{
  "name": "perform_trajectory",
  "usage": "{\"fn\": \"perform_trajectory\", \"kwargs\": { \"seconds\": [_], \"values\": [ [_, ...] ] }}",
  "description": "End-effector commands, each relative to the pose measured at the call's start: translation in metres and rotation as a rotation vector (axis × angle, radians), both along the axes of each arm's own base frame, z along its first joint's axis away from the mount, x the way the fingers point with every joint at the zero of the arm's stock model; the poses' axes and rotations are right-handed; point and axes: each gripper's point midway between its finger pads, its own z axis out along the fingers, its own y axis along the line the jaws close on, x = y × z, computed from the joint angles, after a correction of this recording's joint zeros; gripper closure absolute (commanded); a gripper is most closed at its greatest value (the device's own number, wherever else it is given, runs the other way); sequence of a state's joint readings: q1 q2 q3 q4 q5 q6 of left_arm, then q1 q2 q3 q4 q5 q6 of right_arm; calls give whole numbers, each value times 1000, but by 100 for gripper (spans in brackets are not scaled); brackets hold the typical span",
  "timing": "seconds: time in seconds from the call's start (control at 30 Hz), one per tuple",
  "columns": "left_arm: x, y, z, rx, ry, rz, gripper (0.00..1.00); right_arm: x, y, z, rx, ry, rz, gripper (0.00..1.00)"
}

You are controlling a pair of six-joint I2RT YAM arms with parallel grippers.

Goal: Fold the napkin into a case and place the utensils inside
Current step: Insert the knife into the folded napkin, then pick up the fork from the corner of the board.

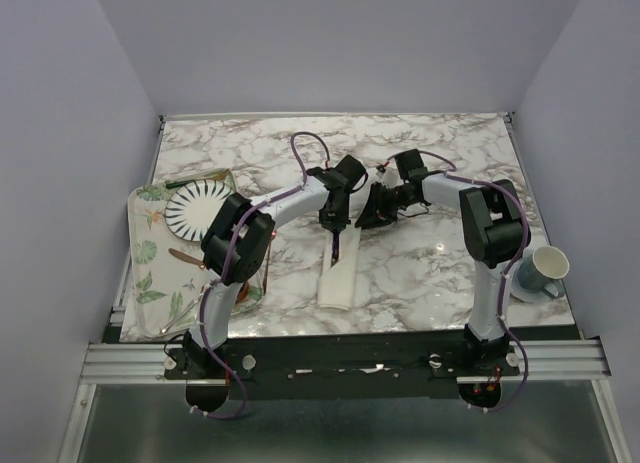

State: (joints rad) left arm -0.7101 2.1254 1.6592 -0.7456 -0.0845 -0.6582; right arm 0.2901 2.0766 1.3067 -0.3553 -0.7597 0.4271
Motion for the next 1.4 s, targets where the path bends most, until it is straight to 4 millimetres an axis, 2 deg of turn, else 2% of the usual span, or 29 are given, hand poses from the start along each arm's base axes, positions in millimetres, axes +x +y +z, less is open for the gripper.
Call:
{"fn": "perform_trajectory", "kwargs": {
  "seconds": [0.0, 0.1, 0.37, 0.53, 0.63, 0.7, 0.77, 0.8, 0.87, 0.9, 0.97, 1.0, 1.13, 1.23, 1.37],
  "values": [
    [-22, 3, 9, -3, 35, -36, 78, 7, 1, -5, -19, -23, -11, 78],
    [-23, 4, 9, -5, 36, -35, 77, 6, 0, -6, -22, -25, -12, 90],
    [-28, 4, 13, -24, 33, -50, 70, 7, 0, -7, -30, -27, -14, 90],
    [-30, 0, 17, -42, 29, -69, 69, 6, -1, -6, -30, -29, -14, 91],
    [-26, -2, 25, -54, 0, -86, 62, 6, -1, -6, -32, -33, -13, 91],
    [-21, -1, 35, -53, -39, -97, 55, 6, -1, -6, -34, -35, -12, 91],
    [-19, 7, 41, -47, -57, -100, 49, 6, -2, -6, -35, -34, -15, 91],
    [-17, 14, 51, -43, -84, -96, 48, 6, -2, -5, -36, -36, -15, 91],
    [-18, 31, 50, -30, -81, -82, 47, 7, -2, -3, -37, -44, -16, 92],
    [-10, 49, 59, -17, -108, -50, 48, 7, -1, -3, -36, -44, -16, 92],
    [-10, 78, 51, 32, -90, -37, 48, 9, -2, 0, -38, -55, -17, 93],
    [-6, 105, 52, 55, -74, 14, 48, 9, -2, 0, -38, -56, -17, 95],
    [-17, 168, 38, 159, 14, 74, 48, 8, -2, 2, -33, -56, -16, 95],
    [-21, 194, 35, 196, 43, 75, 48, 8, -1, 3, -31, -57, -16, 95],
    [-27, 205, 29, 207, 87, 75, 49, 8, -1, 3, -31, -56, -14, 95]
  ]
}}
